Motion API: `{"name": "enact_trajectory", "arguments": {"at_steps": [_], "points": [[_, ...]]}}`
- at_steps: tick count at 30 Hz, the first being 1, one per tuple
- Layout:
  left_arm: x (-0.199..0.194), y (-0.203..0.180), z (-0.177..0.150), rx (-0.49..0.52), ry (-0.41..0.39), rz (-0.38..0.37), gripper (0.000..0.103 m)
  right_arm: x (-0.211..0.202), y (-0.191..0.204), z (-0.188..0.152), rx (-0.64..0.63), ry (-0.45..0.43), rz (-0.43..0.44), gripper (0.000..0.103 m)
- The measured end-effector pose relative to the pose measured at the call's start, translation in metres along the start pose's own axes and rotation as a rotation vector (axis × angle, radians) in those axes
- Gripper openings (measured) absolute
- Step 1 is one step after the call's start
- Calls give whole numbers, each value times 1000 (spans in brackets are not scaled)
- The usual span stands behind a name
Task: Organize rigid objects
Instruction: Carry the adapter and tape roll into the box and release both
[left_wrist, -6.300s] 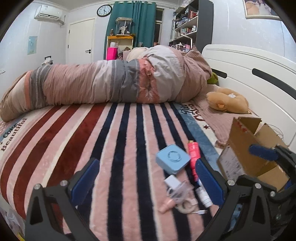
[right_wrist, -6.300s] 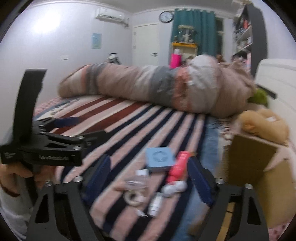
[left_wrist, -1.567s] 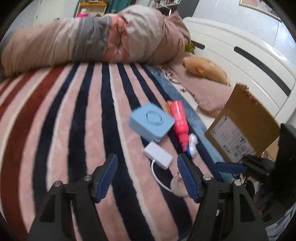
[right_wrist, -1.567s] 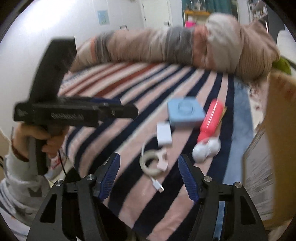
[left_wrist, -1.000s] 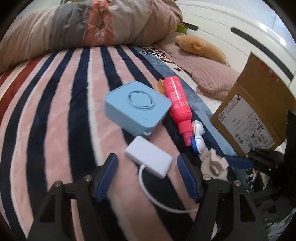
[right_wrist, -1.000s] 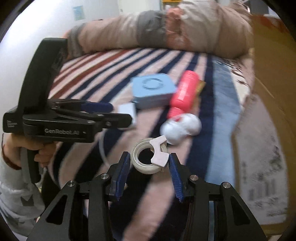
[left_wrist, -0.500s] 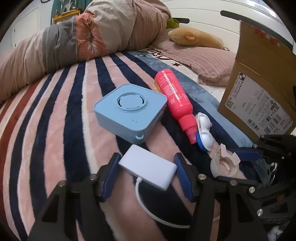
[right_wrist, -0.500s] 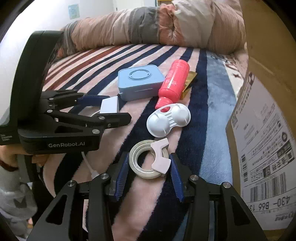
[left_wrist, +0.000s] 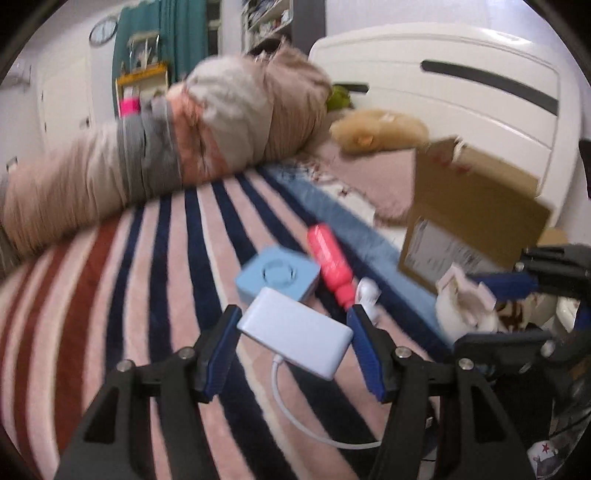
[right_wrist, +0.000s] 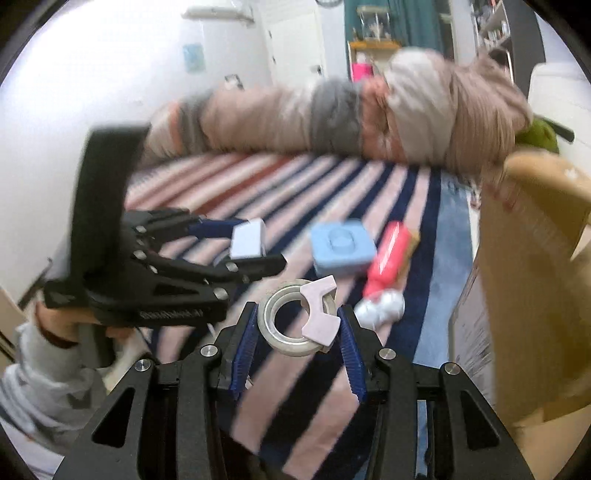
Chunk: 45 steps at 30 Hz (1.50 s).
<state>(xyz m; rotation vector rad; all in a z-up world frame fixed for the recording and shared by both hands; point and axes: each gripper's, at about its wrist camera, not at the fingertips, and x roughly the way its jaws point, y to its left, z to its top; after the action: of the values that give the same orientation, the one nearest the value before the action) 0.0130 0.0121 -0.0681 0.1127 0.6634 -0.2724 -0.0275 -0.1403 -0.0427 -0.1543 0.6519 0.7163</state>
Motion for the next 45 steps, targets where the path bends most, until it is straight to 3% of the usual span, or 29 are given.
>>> {"name": "enact_trajectory", "arguments": {"at_steps": [4, 10, 15, 19, 22, 27, 29, 31, 34, 35, 36, 45], "points": [[-38, -15, 34, 17, -87, -38, 56, -44, -7, 14, -20, -111, -23, 38], [-64, -72, 86, 95, -178, -166, 56, -90, -52, 5, 44, -177, -179, 38], [-48, -130, 126, 168, -163, -276, 56, -105, -99, -18, 110, -145, -311, 38], [-11, -167, 152, 201, -83, -374, 56, -107, -134, -28, 169, -116, -345, 39], [27, -188, 167, 242, 1, -342, 56, -101, -149, -28, 173, -87, -366, 39], [62, -207, 163, 297, 109, -347, 56, -89, -160, -33, 164, -45, -387, 39], [73, -209, 159, 304, 138, -313, 56, -87, -162, -33, 159, -42, -391, 39], [78, -210, 156, 307, 147, -294, 56, -83, -165, -33, 160, -34, -395, 39], [78, -204, 153, 293, 147, -299, 68, -82, -167, -35, 165, -31, -406, 42], [78, -202, 153, 288, 143, -298, 72, -83, -167, -35, 168, -34, -410, 49], [77, -200, 153, 283, 138, -294, 73, -83, -166, -35, 168, -39, -414, 52], [54, -172, 152, 223, 86, -290, 73, -84, -156, -30, 148, -24, -433, 52]]}}
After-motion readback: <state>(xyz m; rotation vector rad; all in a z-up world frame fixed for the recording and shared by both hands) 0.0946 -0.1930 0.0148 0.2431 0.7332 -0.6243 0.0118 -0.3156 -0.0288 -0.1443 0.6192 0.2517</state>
